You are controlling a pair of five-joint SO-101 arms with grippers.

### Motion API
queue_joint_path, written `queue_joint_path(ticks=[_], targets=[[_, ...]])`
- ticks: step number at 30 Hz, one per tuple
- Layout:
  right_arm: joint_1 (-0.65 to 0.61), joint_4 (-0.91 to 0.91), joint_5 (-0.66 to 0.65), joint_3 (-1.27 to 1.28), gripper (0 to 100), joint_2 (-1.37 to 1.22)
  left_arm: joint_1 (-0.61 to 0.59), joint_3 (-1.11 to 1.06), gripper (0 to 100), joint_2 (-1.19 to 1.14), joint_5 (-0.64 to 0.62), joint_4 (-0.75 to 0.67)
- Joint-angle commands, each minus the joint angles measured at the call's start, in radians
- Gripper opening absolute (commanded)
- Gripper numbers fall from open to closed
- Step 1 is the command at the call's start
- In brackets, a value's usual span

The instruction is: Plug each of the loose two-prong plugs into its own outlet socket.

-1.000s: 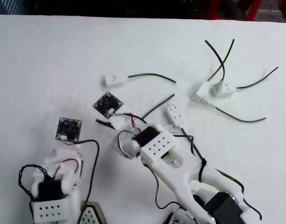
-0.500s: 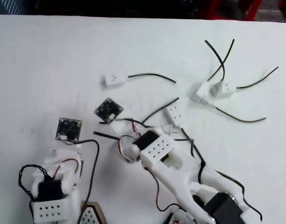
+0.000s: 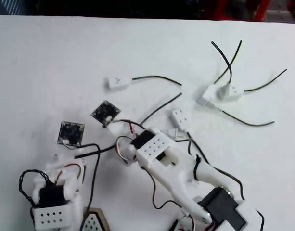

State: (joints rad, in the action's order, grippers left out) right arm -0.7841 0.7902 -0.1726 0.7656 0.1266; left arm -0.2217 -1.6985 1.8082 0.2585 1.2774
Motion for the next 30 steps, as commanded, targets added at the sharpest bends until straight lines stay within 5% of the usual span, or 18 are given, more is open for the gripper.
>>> queue_joint_path(ticks=[1, 9, 17, 30], targets=[[-0.001, 0.051, -0.005, -0.015, 1.8, 0.054, -0.001, 0.006, 3, 0.013, -0.008, 0.005], [-0.002, 0.125, 0.043, -0.012, 15.3, 0.216, -0.001, 0.006, 3, 0.013, -0.008, 0.005], [-0.104, 0.012, 0.075, 0.009, 14.1, 0.214, -0.001, 0.006, 3, 0.013, -0.008, 0.005], [-0.051, -0.128, 0.068, 0.063, 5.2, 0.213, -0.001, 0.006, 3, 0.013, -0.008, 0.005]])
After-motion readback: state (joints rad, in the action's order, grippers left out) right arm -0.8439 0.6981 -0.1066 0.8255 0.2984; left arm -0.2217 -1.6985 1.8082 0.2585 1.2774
